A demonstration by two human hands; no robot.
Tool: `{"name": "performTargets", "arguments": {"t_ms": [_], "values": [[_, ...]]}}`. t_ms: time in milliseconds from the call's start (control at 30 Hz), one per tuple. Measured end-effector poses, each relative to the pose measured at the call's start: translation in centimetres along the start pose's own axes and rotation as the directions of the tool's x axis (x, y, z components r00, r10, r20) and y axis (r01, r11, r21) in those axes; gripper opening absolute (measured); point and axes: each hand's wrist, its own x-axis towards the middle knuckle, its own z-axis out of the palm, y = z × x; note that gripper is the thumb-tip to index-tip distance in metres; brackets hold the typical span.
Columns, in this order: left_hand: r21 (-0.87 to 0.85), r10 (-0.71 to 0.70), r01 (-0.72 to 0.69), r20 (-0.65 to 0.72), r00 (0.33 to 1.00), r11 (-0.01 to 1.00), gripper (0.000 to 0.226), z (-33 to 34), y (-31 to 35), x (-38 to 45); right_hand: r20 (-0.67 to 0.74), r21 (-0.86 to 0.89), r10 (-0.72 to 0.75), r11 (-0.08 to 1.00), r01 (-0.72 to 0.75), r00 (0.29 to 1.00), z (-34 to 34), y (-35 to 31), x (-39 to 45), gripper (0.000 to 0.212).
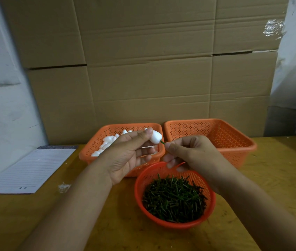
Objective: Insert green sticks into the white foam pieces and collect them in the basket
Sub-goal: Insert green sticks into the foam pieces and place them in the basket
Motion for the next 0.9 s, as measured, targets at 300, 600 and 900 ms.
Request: {"name": "performTargets", "arguments": {"t_ms": [300,600,900], "values": [[0.031,-0.009,0.010,-0.018,1.000,0.999,0.030,0.4,0.1,-0.2,-0.001,-0.006,-0.013,1.000,0.013,1.000,0.1,-0.1,-0.1,0.019],[0.035,0.004,-0.003,-0.033,0.999,0.999,0.025,0.8,-0.1,-0.3,-0.016,0.009,-0.013,1.000,0.013,1.000,0.3,-0.3,-0.2,0.016],[0.070,0.135,-0.128,-0.109,0.985,0.989,0.056,1.4,-0.1,-0.2,-0.056,0.189,0.029,0.982,-0.018,0.998,0.4,-0.2,-0.1,0.015]]}}
